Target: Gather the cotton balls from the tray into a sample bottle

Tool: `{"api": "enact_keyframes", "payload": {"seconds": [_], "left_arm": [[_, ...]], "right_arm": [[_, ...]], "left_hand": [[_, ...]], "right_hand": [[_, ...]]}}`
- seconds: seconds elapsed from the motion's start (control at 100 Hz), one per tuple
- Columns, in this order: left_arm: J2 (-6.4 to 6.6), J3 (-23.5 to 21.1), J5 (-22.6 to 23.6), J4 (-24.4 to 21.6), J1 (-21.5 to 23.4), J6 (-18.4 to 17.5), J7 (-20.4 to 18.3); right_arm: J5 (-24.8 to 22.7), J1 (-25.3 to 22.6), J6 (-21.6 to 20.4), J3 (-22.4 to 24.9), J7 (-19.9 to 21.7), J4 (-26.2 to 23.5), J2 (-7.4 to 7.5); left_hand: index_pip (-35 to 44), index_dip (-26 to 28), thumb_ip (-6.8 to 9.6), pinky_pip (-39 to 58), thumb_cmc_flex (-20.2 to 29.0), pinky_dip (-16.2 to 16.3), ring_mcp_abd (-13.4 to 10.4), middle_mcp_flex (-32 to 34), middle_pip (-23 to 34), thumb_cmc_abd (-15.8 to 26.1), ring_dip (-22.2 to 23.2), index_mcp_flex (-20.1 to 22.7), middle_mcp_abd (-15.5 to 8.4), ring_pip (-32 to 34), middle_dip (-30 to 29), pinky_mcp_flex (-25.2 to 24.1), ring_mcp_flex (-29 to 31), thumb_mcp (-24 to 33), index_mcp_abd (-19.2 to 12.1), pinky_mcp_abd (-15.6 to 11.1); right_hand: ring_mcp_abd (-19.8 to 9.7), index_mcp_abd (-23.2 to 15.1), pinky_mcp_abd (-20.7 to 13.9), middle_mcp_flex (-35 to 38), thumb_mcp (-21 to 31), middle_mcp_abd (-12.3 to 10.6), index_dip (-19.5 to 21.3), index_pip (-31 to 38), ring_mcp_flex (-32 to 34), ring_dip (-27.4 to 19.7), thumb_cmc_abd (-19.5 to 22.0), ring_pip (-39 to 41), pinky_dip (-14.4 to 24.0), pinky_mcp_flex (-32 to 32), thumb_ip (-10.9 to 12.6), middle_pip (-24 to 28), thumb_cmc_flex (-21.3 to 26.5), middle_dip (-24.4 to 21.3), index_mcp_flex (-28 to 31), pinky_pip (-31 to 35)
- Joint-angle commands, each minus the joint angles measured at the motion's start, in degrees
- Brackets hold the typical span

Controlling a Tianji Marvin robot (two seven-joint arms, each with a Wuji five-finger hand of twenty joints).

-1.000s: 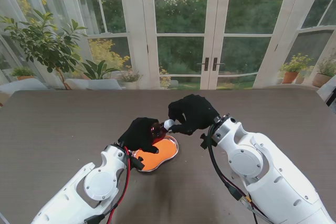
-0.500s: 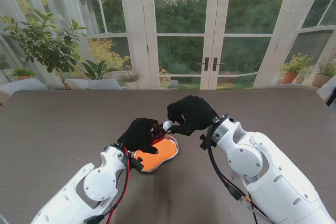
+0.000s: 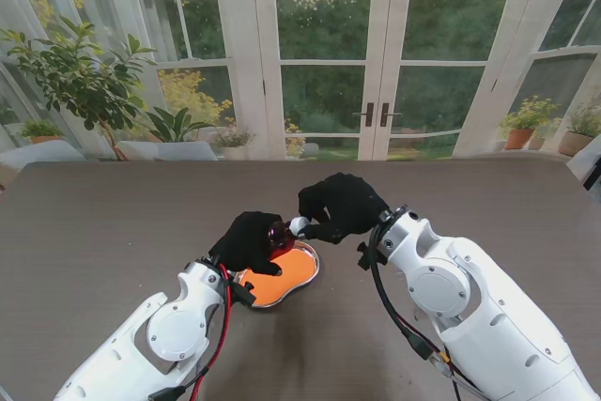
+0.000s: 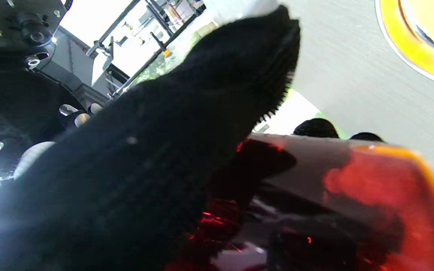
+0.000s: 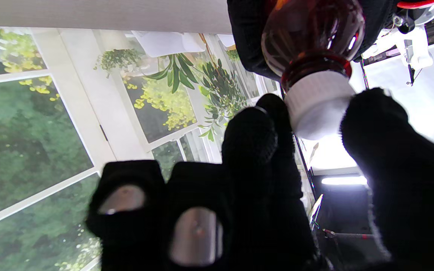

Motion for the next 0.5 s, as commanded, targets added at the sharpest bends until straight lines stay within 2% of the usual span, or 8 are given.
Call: {"api": "enact_keyframes", "payload": {"seconds": [0.0, 0.49], "left_arm": [[-0.16, 0.01, 0.0, -0.91, 0.25, -0.33, -1.15], [0.41, -0.58, 0.89, -1.78, 1.22, -0.54, -2.5]], "right_arm": [[-0.04, -0.39, -0.25, -0.14, 1.07, 0.17, -0.08], [1.57, 0.16, -2.57, -0.07, 4.82, 0.27, 0.65]], "left_hand": [[16.63, 3.21, 1.62, 33.38, 5.25, 3.53, 3.1, 4.76, 5.93, 61.02, 3.53, 5.52, 1.65, 25.86, 2.53, 5.29, 6.62, 3.68, -4.09, 2.03], [16.61, 3.19, 1.62, 33.35, 5.25, 3.53, 3.09, 4.78, 5.91, 61.01, 3.53, 5.52, 1.63, 25.82, 2.52, 5.24, 6.59, 3.68, -4.1, 2.0]], "right_hand": [[-3.35, -2.75, -0.33, 1.75, 5.56, 0.25, 0.6, 2.76, 0.69, -0.18, 3.68, 1.9, 0.2, 0.33, 6.27, -0.84, 5.24, 0.47, 0.24, 3.37], [-3.28, -0.8, -1.04, -1.17, 5.42, 0.42, -1.29, -0.94, 0.68, -0.9, 7.39, 0.39, 0.29, -1.15, 6.49, -1.22, 4.57, 0.76, -3.73, 2.89]]}}
